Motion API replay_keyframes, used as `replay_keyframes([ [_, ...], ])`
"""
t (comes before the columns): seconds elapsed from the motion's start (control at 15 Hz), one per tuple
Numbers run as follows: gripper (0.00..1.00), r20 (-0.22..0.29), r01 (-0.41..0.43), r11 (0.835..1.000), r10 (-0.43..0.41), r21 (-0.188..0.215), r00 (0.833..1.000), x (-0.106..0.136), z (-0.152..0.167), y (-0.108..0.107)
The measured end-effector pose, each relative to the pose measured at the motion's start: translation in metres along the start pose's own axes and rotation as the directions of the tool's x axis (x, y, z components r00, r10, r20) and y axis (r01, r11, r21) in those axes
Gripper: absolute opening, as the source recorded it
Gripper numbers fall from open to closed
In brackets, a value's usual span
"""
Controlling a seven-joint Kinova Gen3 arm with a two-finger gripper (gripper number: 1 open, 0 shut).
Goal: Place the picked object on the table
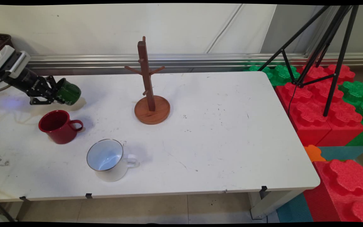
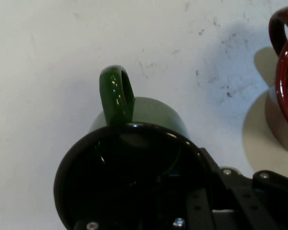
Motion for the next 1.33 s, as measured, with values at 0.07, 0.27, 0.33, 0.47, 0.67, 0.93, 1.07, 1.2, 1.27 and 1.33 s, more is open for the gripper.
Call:
replay_keyframes([
  [0.07, 0.00, 0.008, -0.005, 1.000, 0.005, -0.002, 1.000, 0.000, 0.003, 0.000],
  [0.27, 0.00, 0.025, -0.018, 1.000, 0.018, -0.009, 1.000, 0.001, 0.010, -0.001],
  [0.33, 0.00, 0.030, -0.023, 1.000, 0.023, -0.015, 0.999, 0.001, 0.013, -0.001],
  [0.47, 0.00, 0.038, -0.030, 0.999, 0.031, -0.022, 0.999, 0.002, 0.017, -0.001],
  [0.67, 0.00, 0.045, -0.036, 0.999, 0.037, -0.028, 0.998, 0.003, 0.020, -0.001],
  [0.93, 0.00, 0.056, -0.046, 0.998, 0.048, -0.039, 0.997, 0.003, 0.024, 0.001],
  [1.07, 0.00, 0.058, -0.050, 0.998, 0.053, -0.041, 0.997, 0.003, 0.025, 0.001],
  [1.2, 1.00, 0.059, -0.055, 0.998, 0.058, -0.041, 0.997, 0.004, 0.026, 0.000],
  [1.27, 1.00, 0.060, -0.057, 0.997, 0.060, -0.042, 0.996, 0.004, 0.026, 0.000],
  [1.33, 1.00, 0.061, -0.060, 0.997, 0.062, -0.042, 0.996, 0.004, 0.026, 0.000],
])
